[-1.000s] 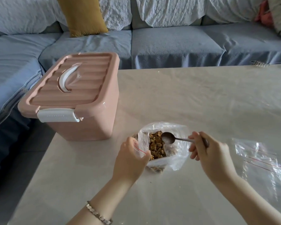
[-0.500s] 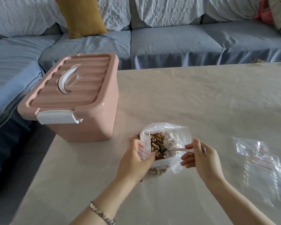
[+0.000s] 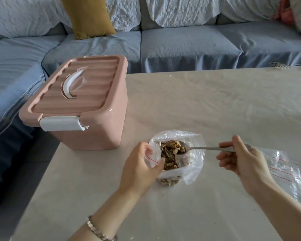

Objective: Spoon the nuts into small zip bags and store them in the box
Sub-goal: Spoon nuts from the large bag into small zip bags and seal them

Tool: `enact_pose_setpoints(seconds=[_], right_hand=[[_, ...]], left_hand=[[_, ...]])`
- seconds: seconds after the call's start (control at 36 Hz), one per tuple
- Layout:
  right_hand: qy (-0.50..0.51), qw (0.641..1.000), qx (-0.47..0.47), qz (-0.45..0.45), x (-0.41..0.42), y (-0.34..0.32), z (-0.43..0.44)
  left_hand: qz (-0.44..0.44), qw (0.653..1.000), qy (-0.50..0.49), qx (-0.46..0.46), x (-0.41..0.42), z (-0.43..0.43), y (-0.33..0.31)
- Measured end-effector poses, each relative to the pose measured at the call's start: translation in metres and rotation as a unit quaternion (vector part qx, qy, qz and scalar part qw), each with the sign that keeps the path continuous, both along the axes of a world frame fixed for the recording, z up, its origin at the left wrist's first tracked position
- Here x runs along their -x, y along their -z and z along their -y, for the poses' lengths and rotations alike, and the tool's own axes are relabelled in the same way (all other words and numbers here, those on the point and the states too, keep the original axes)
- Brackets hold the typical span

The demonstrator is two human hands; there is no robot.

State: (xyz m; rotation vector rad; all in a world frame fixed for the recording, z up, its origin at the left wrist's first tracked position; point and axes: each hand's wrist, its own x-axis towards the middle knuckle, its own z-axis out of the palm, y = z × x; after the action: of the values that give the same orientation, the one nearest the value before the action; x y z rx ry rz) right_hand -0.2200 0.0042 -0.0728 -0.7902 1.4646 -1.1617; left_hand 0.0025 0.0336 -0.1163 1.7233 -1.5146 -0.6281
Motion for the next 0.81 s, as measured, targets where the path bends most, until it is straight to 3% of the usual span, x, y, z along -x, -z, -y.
enact_pose_setpoints(seconds=[0.33, 0.5, 0.58, 0.81], right_hand=[[-0.156, 0.974, 0.079, -0.142, -0.026, -0.062, 0.015], [-0.253, 0.887, 0.219, -0.318, -0.053, -0.082, -0.008], [-0.267, 0.851, 0.27, -0.363, -0.053, -0.088, -0.018], [-0.102, 0.934, 0.213, -0.268, -0.012, -0.04, -0.006]], left_hand=[[0.0, 0.999, 0.038, 0.008, 0.011, 0.003, 0.004], [-0.03, 0.998, 0.033, 0.032, 0.013, 0.001, 0.008], [-0.019, 0.999, 0.024, 0.037, 0.011, 0.001, 0.008], [0.019, 0.999, -0.027, 0.012, 0.002, -0.004, 0.013]])
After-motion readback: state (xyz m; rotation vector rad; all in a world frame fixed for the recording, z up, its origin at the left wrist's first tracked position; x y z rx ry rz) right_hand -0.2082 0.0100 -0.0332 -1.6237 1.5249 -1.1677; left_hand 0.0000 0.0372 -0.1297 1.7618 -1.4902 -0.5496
